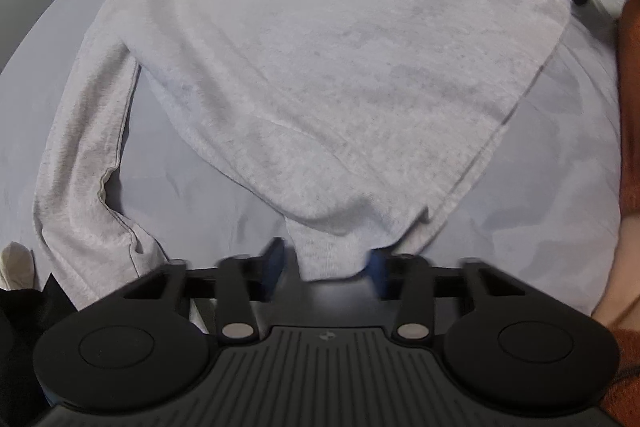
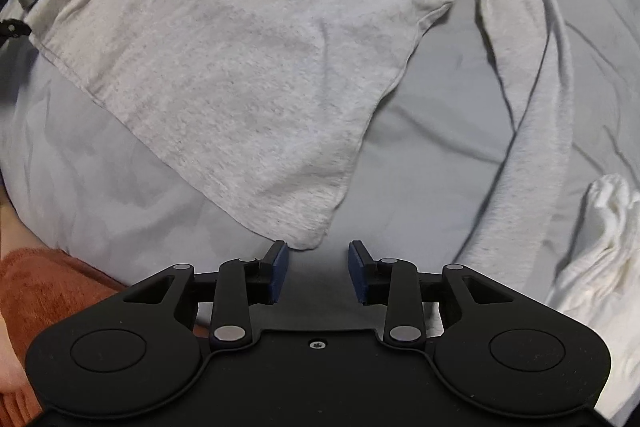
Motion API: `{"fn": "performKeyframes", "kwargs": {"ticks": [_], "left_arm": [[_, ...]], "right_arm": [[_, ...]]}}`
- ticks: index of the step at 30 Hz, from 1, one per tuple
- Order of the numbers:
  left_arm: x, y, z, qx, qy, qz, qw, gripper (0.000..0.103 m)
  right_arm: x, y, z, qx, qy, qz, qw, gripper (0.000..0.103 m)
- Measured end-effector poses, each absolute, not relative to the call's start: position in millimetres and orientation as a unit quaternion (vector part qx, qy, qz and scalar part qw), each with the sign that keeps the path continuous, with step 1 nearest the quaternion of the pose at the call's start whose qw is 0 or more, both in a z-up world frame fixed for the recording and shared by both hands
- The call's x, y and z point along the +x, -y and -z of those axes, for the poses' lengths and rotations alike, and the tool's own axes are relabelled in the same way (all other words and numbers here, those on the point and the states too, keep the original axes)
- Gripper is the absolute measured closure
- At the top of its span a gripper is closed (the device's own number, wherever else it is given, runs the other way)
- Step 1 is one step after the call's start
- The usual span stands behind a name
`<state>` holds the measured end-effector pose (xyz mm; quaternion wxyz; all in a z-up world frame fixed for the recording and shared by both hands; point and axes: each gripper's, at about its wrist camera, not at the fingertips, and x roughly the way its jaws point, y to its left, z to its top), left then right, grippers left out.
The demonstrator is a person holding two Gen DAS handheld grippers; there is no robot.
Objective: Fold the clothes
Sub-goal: 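Grasp the grey shirt hem with the left gripper, pull it straight, release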
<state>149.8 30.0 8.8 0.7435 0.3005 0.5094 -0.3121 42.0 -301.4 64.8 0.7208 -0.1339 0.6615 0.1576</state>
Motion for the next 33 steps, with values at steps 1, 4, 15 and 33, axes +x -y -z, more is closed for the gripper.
{"fn": "performKeyframes", "kwargs": {"ticks": [1, 4, 15, 33], "left_arm": [[150.7, -30.5, -9.7, 0.297, -0.510, 0.312, 0.744, 0.083], [153.6, -32.7, -16.3, 0.287, -0.516, 0.308, 0.746, 0.092], [154.7, -44.4, -44.9, 0.293, -0.550, 0.266, 0.736, 0.094], [160.3, -50.0, -10.3, 0.288, -0.609, 0.226, 0.704, 0.086]], "right_arm": [[42.6, 302.2, -64.0, -0.125, -0.660, -0.157, 0.724, 0.071], [44.4, 301.9, -62.2, -0.109, -0.654, -0.159, 0.731, 0.071], [47.8, 300.6, -58.8, -0.065, -0.660, -0.127, 0.737, 0.098], [38.7, 289.6, -40.5, -0.076, -0.703, -0.122, 0.696, 0.098]]}}
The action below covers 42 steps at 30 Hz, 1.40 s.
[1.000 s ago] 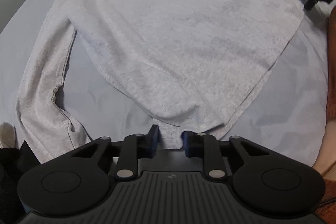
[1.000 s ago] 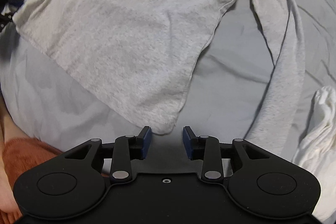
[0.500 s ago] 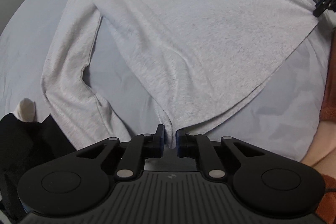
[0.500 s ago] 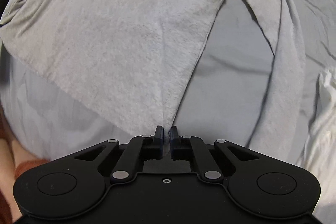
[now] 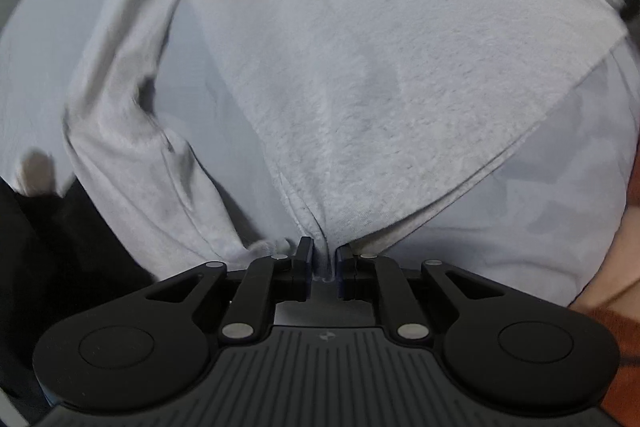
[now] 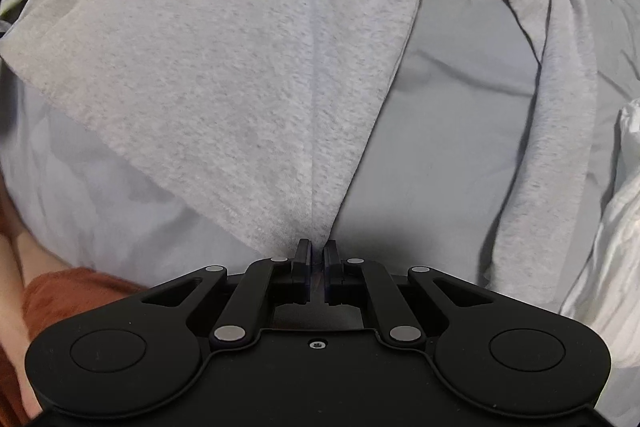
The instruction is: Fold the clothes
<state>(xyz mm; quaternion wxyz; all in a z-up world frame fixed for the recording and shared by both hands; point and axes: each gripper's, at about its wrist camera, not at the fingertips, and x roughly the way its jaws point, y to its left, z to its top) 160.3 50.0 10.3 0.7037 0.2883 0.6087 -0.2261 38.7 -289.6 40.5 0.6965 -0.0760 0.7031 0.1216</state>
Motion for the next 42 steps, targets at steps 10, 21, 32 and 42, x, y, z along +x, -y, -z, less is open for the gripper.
{"fn": "performKeyframes", "kwargs": {"ticks": [10, 21, 32, 42], "left_arm": [[178.0, -66.2, -14.2, 0.228, -0.628, 0.191, 0.719, 0.057], [210.7, -114.7, -80.1, 0.108, -0.589, 0.156, 0.785, 0.049], [214.9, -117.5, -77.2, 0.117, -0.581, 0.111, 0.797, 0.049], [204.1, -113.5, -49.0, 0.127, -0.610, 0.086, 0.777, 0.057]], "right_arm": [[45.9, 304.4, -44.6, -0.058, -0.695, -0.106, 0.708, 0.063], [54.5, 321.0, -63.0, -0.029, -0.659, -0.064, 0.749, 0.058], [51.1, 330.6, -52.0, -0.035, -0.667, -0.067, 0.741, 0.058], [55.1, 330.0, -47.4, -0.042, -0.669, -0.067, 0.739, 0.058]]}}
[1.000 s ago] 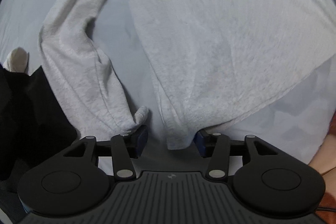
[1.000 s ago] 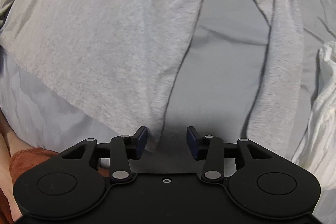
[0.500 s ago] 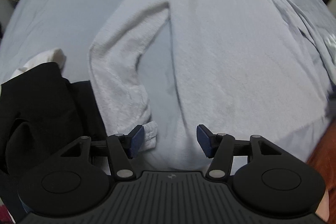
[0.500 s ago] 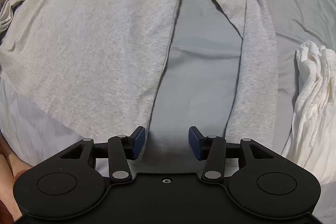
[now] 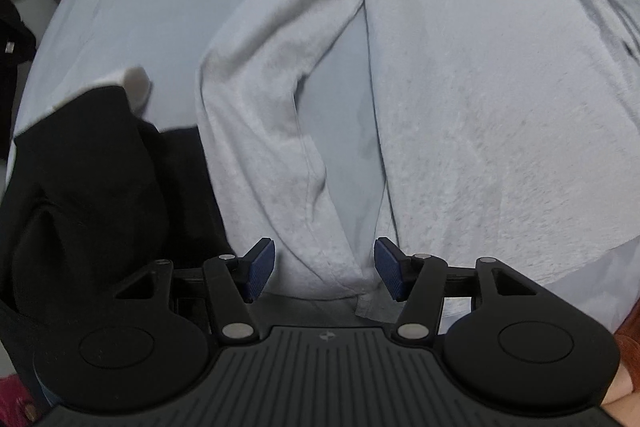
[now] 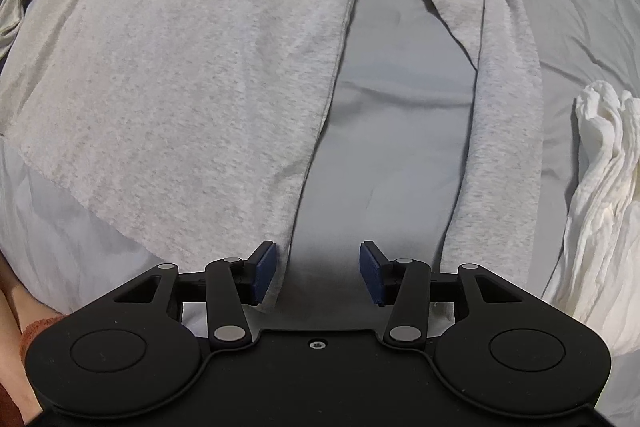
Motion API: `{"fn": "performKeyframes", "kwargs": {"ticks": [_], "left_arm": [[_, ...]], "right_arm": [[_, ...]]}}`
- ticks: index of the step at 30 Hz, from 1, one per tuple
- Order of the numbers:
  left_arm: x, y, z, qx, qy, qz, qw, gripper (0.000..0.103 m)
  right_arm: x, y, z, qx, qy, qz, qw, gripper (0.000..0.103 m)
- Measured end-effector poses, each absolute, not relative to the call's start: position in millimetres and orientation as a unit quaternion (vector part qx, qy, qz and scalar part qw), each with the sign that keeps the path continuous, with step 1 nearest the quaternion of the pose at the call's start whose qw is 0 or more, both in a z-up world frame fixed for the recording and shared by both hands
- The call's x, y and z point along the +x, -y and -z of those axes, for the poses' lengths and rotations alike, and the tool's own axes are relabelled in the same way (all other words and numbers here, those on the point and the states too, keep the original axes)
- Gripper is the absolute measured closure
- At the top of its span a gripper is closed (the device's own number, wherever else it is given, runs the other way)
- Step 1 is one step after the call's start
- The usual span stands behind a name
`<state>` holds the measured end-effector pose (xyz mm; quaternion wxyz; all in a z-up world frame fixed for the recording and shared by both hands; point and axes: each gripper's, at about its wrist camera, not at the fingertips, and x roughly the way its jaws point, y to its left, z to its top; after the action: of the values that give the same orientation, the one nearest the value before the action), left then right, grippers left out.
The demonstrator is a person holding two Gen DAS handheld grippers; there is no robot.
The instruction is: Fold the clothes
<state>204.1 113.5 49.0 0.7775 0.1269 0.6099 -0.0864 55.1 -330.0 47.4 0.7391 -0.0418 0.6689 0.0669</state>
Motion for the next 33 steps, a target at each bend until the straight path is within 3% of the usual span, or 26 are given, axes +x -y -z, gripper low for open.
{"fn": "performKeyframes", "kwargs": {"ticks": [2, 6, 15, 22, 25, 33], "left_arm": [[204.7, -112.2, -36.4, 0.133, -0.620, 0.077, 0.769, 0.076], [205.1, -113.9, -37.2, 0.155, -0.620, 0.076, 0.765, 0.094], [208.7, -127.0, -114.9, 0.220, -0.562, 0.058, 0.795, 0.096], [219.2, -140.7, -207.2, 0.301, -0.479, -0.013, 0.825, 0.098], [224.4, -148.9, -232.4, 0.288, -0.475, -0.027, 0.831, 0.098], [219.6, -140.5, -190.9, 0.237, -0.535, 0.029, 0.811, 0.093]], "right_arm": [[55.8, 330.6, -46.9, -0.041, -0.668, -0.065, 0.740, 0.058], [54.2, 329.3, -48.0, -0.044, -0.668, -0.071, 0.740, 0.058], [45.3, 320.8, -62.9, -0.044, -0.663, -0.070, 0.744, 0.058], [53.3, 311.5, -67.4, -0.048, -0.658, -0.075, 0.748, 0.058], [53.0, 310.7, -68.6, -0.046, -0.656, -0.076, 0.749, 0.058], [45.5, 313.1, -66.6, -0.035, -0.658, -0.074, 0.749, 0.058]]}}
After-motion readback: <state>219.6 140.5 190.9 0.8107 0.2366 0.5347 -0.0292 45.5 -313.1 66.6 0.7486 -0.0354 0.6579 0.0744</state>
